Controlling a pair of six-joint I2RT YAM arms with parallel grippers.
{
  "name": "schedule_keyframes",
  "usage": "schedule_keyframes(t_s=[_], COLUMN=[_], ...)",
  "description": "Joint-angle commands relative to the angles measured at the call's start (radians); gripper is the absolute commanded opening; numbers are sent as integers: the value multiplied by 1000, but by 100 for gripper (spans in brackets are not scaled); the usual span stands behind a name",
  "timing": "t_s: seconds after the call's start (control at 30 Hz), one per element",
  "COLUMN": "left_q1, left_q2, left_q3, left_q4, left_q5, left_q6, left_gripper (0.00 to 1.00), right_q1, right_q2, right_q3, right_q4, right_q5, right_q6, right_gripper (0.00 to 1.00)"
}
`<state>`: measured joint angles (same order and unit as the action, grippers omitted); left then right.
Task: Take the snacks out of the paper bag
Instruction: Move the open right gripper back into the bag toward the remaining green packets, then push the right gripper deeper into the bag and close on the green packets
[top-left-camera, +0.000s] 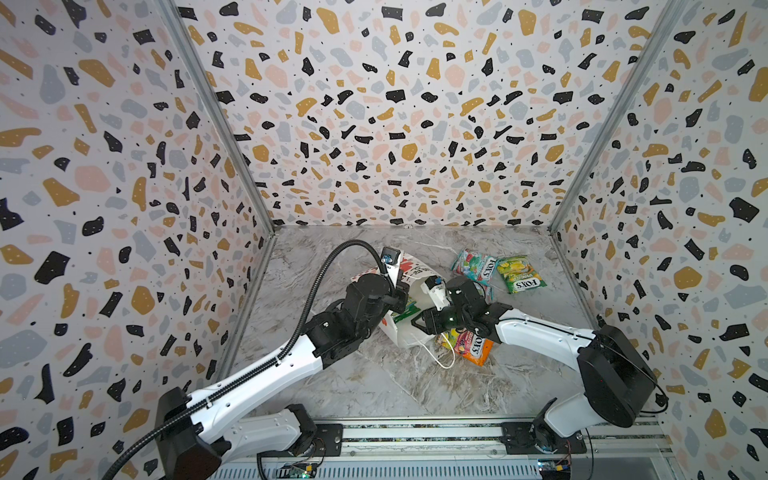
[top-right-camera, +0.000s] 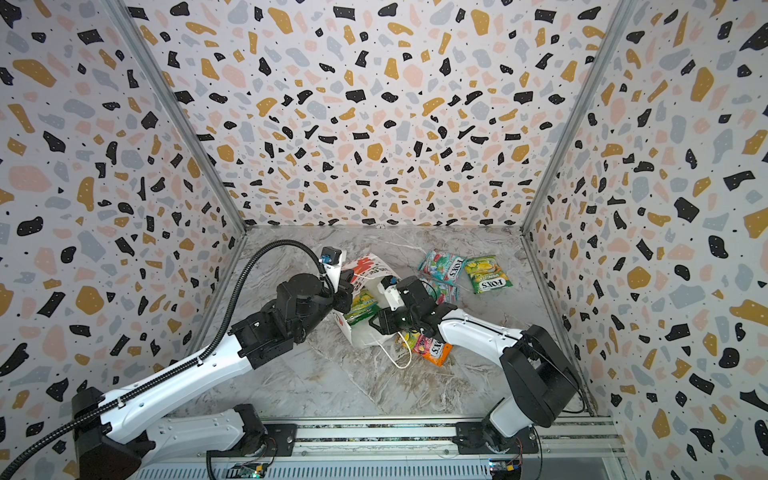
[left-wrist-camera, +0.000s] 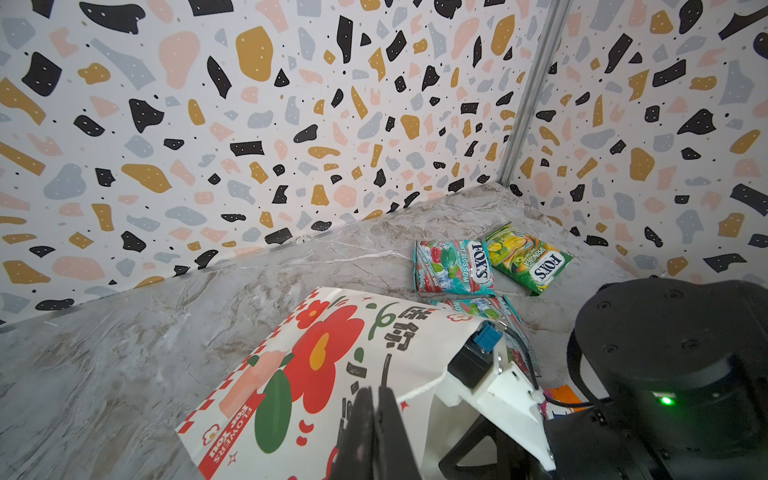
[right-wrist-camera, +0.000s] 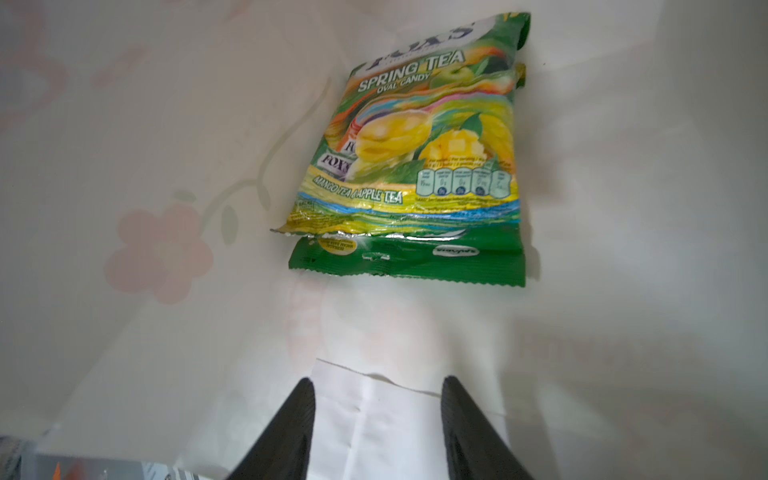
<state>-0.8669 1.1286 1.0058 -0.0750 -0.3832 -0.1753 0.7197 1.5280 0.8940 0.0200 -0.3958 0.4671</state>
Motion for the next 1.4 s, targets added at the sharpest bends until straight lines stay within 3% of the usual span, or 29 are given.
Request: schedule_keyframes(t_s=[0.0, 0.27, 0.6, 0.73, 0.93, 1.37], left_q1=[1, 1, 2, 1, 2, 1], left_q2=[-9, -9, -6, -3, 6, 20], left_q3=[-10, -12, -12, -12, -12, -8], left_q4=[49, 52, 55, 56, 56, 45], left_q5=[-12, -10, -2, -9, -37, -86], left_q6=[9, 8, 5, 5, -5, -8], left_gripper=[0, 0, 0, 0, 0, 0], right_q1=[5, 56, 73, 101, 126, 182], right_q2=[21, 82, 143, 147, 164, 117], right_q3=[39, 104, 193, 235, 268, 271], right_q4=[49, 19, -9, -72, -119, -258], right_q5=[19, 82, 150, 226, 169, 285], right_q6=[132, 163, 297, 304, 301, 260], right_gripper=[50, 47, 48, 47, 46, 51])
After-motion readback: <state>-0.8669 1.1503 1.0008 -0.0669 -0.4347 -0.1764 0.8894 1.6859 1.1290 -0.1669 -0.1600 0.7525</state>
